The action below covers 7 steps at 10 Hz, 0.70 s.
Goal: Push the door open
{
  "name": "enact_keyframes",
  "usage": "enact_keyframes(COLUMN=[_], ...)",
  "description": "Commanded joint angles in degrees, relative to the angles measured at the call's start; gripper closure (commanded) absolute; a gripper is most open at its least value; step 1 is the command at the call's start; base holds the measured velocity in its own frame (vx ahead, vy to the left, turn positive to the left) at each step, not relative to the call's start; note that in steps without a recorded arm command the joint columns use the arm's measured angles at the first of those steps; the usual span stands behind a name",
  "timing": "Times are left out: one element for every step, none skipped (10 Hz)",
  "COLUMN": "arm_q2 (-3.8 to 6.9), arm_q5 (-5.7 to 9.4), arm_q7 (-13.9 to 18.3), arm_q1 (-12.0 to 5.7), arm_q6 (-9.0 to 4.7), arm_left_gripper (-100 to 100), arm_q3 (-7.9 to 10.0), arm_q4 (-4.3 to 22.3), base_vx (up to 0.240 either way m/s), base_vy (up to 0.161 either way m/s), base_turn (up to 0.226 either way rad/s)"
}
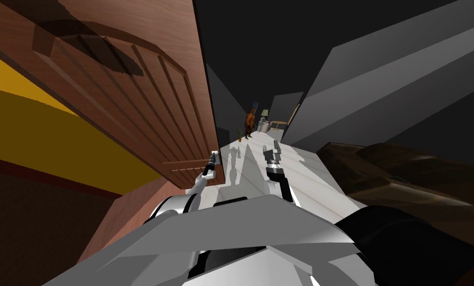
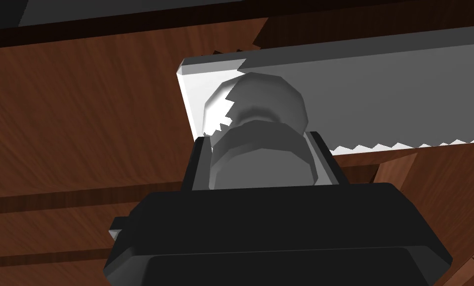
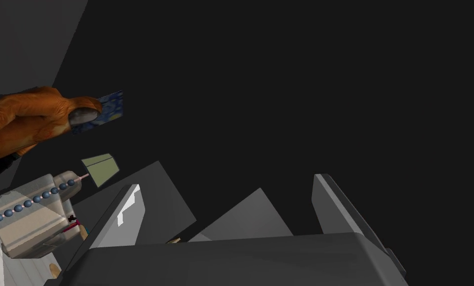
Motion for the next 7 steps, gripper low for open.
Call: enact_keyframes(arm_q2=[1.02,1.19,1.25,1.22,1.11,0.87,1.0], arm_q5=[0.59,0.86,1.13,1.37,1.59,1.86,1.64], arm_q7=[-0.42,-0.56,-0.7,-0.82,-0.94,-1.07,-0.97], arm_q1=[-0.75,-0.72,-0.69,-0.67,-0.64,-0.62,-0.48], arm_q6=[-0.87,-0.9,-0.93,-0.96,-0.98,-1.01,-0.56], arm_left_gripper=[100,100,100,100,100,100,100], arm_q3=[1.36,1.9,2.42,2.91,3.35,3.87,3.46], arm_q4=[0.57,0.55,0.52,0.5,0.48,0.45,0.13], base_vx=[0.207,0.206,0.22,0.191,0.167,0.153,0.069], base_vy=[-0.12,-0.12,-0.116,-0.131,-0.138,-0.129,-0.053], base_turn=[0.054,0.071,0.058,0.054,0.075,0.089,0.04])
